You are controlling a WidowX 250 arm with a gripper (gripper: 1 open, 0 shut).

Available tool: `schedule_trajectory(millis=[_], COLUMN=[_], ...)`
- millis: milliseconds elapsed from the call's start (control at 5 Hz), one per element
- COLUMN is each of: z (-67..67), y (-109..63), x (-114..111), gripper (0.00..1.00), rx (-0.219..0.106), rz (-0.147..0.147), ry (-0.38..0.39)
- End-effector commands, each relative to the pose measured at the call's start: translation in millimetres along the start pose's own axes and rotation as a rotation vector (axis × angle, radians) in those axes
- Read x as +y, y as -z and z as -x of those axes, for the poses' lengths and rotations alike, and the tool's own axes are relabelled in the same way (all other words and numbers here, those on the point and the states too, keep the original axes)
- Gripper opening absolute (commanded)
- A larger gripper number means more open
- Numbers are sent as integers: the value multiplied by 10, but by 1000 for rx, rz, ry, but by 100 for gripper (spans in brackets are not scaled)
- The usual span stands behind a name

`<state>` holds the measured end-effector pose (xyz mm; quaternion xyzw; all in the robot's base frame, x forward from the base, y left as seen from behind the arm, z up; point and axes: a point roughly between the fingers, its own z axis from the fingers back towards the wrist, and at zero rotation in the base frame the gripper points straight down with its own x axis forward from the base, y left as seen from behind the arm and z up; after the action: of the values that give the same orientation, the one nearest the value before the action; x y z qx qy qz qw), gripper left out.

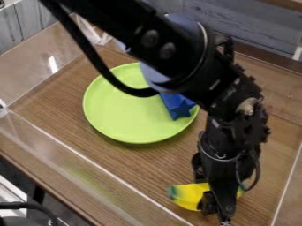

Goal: Put the banana in the green plate

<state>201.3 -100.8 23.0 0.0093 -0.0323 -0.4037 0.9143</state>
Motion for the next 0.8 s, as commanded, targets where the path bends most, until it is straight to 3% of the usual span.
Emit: schedule_trajectory(millis=[0, 600], z=[31, 59], y=[-8, -81], x=[41, 64], gripper=[0, 0], rx=[15, 44], rz=[-2, -3], ry=[-5, 8])
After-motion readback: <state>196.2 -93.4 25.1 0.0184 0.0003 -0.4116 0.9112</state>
